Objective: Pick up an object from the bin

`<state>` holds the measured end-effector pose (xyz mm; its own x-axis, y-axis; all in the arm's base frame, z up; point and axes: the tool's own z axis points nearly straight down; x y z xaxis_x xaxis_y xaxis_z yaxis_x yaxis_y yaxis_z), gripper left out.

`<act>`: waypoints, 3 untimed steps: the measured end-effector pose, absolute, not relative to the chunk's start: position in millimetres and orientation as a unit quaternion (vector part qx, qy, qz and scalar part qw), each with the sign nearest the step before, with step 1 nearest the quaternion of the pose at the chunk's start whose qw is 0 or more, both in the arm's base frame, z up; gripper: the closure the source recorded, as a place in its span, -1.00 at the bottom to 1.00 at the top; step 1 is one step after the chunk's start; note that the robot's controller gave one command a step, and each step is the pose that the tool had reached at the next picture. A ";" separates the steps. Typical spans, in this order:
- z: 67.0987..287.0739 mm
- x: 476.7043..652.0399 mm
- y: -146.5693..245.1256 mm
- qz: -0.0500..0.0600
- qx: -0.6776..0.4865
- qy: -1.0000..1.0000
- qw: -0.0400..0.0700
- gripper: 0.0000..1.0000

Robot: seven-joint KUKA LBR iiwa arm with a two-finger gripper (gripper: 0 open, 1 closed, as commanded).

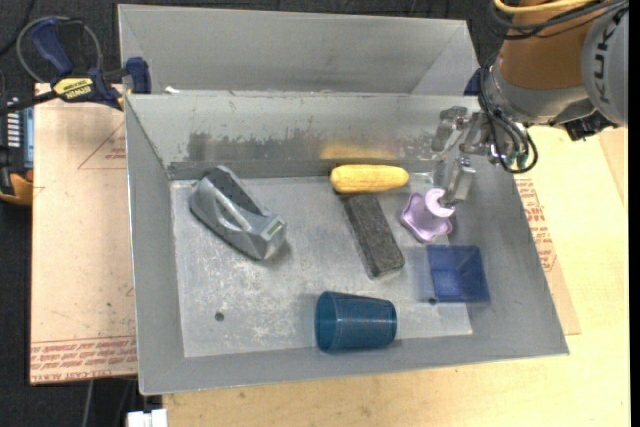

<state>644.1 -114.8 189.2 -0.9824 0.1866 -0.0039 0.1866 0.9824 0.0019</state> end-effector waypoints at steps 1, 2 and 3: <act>132.6 652.2 -130.5 0.001 -0.089 0.996 0.001 -1.00; 136.8 649.1 -126.4 0.001 -0.066 0.998 0.003 -1.00; 109.7 633.8 -136.5 0.000 -0.094 0.996 0.004 -1.00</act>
Offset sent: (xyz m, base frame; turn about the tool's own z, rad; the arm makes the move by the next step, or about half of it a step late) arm -0.0080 0.0090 -0.0399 0.1464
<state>633.8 -136.5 109.7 -0.9823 -0.1872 -0.0074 -0.1872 0.9823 0.0000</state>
